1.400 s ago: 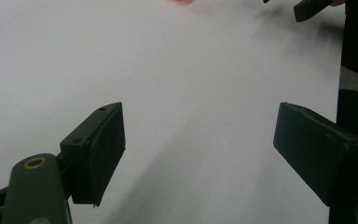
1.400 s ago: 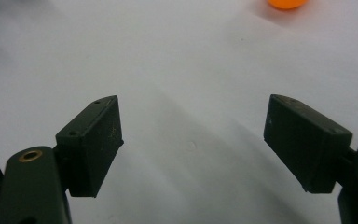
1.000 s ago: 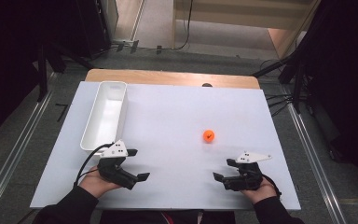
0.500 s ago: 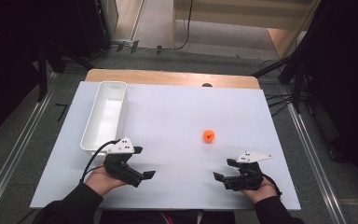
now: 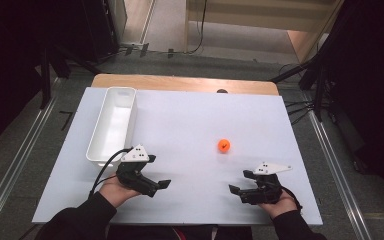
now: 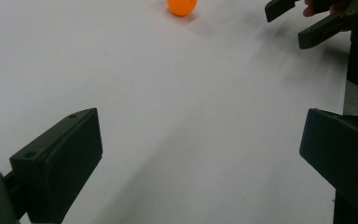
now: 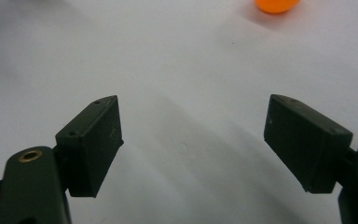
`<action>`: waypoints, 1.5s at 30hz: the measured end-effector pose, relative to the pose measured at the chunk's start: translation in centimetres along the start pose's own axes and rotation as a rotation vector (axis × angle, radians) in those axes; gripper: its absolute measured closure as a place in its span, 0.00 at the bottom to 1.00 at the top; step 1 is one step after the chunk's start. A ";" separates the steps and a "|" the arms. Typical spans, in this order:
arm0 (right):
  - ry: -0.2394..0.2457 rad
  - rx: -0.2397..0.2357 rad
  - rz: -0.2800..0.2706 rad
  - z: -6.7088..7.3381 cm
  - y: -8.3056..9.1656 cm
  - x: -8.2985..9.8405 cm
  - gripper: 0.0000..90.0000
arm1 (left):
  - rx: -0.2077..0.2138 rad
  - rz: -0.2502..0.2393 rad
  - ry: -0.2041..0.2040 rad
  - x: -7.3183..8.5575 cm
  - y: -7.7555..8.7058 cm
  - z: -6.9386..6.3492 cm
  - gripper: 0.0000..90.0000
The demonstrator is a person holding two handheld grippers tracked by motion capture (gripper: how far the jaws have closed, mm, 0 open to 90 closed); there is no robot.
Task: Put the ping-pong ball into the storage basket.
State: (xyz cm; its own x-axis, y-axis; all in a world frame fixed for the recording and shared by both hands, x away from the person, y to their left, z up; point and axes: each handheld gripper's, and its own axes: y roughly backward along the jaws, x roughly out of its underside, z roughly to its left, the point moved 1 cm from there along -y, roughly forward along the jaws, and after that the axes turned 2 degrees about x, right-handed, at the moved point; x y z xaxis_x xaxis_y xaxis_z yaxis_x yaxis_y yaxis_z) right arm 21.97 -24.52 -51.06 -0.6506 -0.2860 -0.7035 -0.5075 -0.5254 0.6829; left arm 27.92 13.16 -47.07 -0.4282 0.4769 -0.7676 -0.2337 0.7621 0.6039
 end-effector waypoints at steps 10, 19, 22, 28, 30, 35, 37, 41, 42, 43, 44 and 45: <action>0.000 0.004 -0.007 -0.1 0.2 0.1 0.20 | -0.015 -0.001 0.003 -0.5 -0.7 0.2 0.00; -0.006 0.006 -0.007 -0.3 0.2 0.2 0.20 | -0.024 0.003 0.013 -1.1 -1.6 0.8 0.00; -0.004 0.005 -0.005 -0.2 0.1 0.1 0.20 | -0.028 0.013 0.008 -1.1 -1.9 0.8 0.00; 0.001 0.004 -0.009 -0.1 0.1 0.1 0.20 | -0.028 0.012 0.006 -1.5 -2.4 0.8 0.00; -0.001 0.002 -0.006 -0.2 0.1 0.1 0.20 | -0.030 0.014 0.003 -1.6 -2.6 0.8 0.00; 0.002 -0.001 -0.002 -0.1 0.0 0.1 0.20 | -0.026 0.000 0.008 -2.1 -3.0 0.9 0.00; -0.001 0.000 -0.003 -0.1 0.0 0.1 0.20 | -0.027 0.000 0.008 -2.3 -3.2 1.0 0.00; 0.003 0.001 -0.005 -0.2 0.0 0.1 0.20 | -0.030 -0.001 0.007 -2.4 -3.5 1.0 0.00; 0.004 0.001 -0.006 -0.1 0.1 0.1 0.20 | -0.031 0.004 0.005 -2.4 -3.6 0.9 0.00; 0.006 0.001 -0.004 -0.1 0.1 0.1 0.20 | -0.034 0.002 0.008 -2.4 -3.7 0.9 0.00; 0.006 0.002 -0.003 -0.1 0.0 0.1 0.20 | -0.037 0.005 0.005 -2.4 -3.8 1.0 0.00; 0.005 0.000 -0.001 -0.1 0.0 0.1 0.20 | -0.040 0.005 0.008 -2.4 -3.8 1.0 0.00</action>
State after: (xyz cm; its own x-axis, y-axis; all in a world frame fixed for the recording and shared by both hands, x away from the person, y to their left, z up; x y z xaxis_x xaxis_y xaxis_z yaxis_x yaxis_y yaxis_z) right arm 21.96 -24.63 -51.11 -0.6468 -0.2896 -0.7055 -0.5082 -0.5261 0.6819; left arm 30.69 9.51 -47.74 -0.4368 0.4770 -0.7627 -0.2658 0.7416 0.6160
